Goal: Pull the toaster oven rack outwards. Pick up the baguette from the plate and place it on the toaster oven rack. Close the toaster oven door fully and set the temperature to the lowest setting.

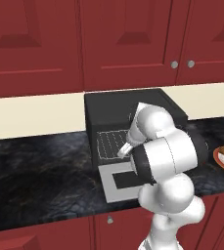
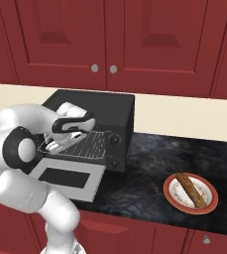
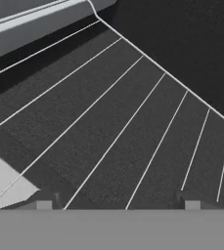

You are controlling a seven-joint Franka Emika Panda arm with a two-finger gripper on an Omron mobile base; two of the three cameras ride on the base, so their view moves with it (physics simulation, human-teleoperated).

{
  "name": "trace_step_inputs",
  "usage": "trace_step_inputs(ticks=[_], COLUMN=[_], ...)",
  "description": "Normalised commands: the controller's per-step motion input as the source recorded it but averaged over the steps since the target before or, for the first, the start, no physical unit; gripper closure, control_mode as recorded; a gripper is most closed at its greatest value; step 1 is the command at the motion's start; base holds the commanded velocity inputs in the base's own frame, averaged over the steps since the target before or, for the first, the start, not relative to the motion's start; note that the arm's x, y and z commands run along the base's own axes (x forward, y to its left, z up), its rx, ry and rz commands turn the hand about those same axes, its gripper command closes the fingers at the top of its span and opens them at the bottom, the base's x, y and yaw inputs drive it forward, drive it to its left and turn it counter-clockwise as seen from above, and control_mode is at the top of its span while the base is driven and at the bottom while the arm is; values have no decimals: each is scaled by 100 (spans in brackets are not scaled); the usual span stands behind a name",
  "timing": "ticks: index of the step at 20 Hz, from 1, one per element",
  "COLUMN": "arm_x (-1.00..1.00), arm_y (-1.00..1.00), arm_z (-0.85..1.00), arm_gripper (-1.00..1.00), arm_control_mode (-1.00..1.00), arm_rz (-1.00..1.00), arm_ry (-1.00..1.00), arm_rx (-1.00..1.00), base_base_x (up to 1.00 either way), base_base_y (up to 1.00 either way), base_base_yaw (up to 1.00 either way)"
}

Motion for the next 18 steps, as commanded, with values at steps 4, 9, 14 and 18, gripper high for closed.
trace_step_inputs(ticks=[4,9,14,18], arm_x=[-97,-100,-100,-100], arm_y=[53,46,32,14], arm_z=[-14,-17,-30,-100], arm_gripper=[-100,-100,-100,-100], arm_control_mode=[-100,-100,-100,-100], arm_rz=[0,0,0,0], arm_ry=[100,100,100,73], arm_rx=[-15,-13,-14,-5], base_base_x=[0,0,0,0], base_base_y=[0,0,0,0], base_base_yaw=[0,0,0,0])
